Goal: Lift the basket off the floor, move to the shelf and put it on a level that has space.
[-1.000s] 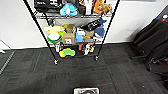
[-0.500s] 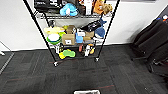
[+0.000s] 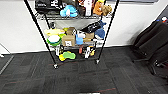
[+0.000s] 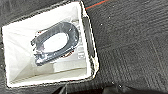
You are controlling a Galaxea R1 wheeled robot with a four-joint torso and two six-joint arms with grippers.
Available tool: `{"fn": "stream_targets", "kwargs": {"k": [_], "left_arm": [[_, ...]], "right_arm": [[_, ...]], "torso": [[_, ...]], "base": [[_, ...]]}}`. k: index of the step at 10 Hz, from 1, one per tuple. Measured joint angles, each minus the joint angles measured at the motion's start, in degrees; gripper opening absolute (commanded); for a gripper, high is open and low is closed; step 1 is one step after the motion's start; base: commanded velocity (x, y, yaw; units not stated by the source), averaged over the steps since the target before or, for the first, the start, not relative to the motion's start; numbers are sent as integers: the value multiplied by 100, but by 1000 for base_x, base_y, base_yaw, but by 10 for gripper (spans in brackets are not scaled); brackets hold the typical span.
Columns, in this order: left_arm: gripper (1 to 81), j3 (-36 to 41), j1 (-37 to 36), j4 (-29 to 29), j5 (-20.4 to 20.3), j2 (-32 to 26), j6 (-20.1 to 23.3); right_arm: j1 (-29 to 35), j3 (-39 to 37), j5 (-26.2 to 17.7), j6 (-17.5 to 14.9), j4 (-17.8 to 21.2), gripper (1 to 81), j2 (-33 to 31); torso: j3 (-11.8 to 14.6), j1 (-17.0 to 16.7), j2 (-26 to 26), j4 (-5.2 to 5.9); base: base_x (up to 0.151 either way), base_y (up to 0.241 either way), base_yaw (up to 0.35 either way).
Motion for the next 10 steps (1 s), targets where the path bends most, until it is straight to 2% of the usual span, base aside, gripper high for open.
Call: {"fn": "stream_targets", "kwargs": {"k": [3, 6, 10], "left_arm": [[811, -13, 46, -66, 0, -5, 0], [811, -13, 33, -72, -10, 28, 0], [811, -24, 63, -83, -13, 89, 0]], "right_arm": [[63, -26, -9, -2, -2, 811, 1], [118, -26, -33, -2, -6, 811, -2], [361, -26, -306, -4, -22, 811, -2]], "torso": [[-441, 328, -507, 0], [-544, 645, -1010, 0], [-547, 1139, -1801, -2]], "base": [[0, 0, 0], [0, 0, 0], [0, 0, 0]]}}
